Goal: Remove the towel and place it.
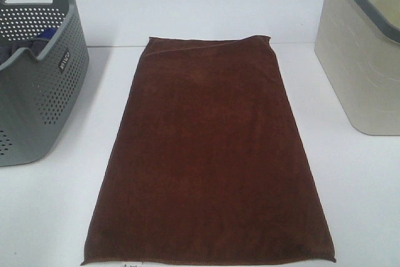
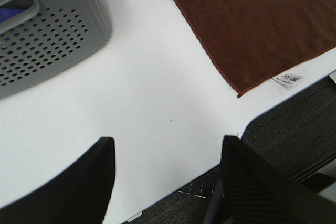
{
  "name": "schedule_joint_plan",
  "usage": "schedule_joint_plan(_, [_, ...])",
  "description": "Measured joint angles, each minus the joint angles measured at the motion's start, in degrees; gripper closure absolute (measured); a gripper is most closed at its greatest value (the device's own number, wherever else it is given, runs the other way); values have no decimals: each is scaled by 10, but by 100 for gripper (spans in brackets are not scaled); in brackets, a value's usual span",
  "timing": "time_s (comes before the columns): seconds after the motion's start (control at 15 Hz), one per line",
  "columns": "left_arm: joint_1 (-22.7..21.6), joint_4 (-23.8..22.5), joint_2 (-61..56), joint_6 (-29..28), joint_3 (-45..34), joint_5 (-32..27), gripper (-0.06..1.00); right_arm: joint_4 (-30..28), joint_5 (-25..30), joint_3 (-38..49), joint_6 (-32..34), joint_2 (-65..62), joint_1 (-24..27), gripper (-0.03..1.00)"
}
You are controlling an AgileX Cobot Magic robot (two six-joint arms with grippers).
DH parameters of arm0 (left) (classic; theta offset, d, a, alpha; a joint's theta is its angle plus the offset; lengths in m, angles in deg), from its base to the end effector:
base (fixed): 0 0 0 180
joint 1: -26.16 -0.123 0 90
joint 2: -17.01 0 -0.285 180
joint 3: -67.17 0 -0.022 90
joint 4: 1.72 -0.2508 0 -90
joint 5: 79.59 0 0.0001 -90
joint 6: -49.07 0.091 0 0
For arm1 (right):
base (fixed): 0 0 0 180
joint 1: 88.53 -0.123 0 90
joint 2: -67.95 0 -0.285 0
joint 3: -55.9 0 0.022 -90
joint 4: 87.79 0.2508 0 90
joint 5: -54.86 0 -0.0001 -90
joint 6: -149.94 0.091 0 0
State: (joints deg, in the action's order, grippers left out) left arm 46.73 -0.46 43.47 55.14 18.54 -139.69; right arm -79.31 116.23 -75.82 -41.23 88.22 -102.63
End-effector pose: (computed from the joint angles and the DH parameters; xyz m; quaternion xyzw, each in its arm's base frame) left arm 0.0421 -0.0176 0.2712 0.2116 0.8999 -0.0589 0.3767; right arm 0.0237 0.0181 0.2763 -0.1931 0.8827 0.0846 0.4201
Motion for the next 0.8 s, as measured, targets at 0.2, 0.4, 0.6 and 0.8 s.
schedule_joint_plan(0.2, [0, 5, 0, 0, 0, 0, 37, 0, 0, 0, 0, 0, 0, 20])
schedule_joint_plan(0.4, [-6, 6, 0, 0, 0, 0, 37, 0, 0, 0, 0, 0, 6, 20])
schedule_joint_plan(0.6, [-115, 6, -9, 0, 0, 0, 37, 2, 0, 0, 0, -9, 93, 20])
schedule_joint_plan(0.8, [-170, 6, -69, 0, -2, 0, 37, 2, -1, 0, 0, -65, 125, 20])
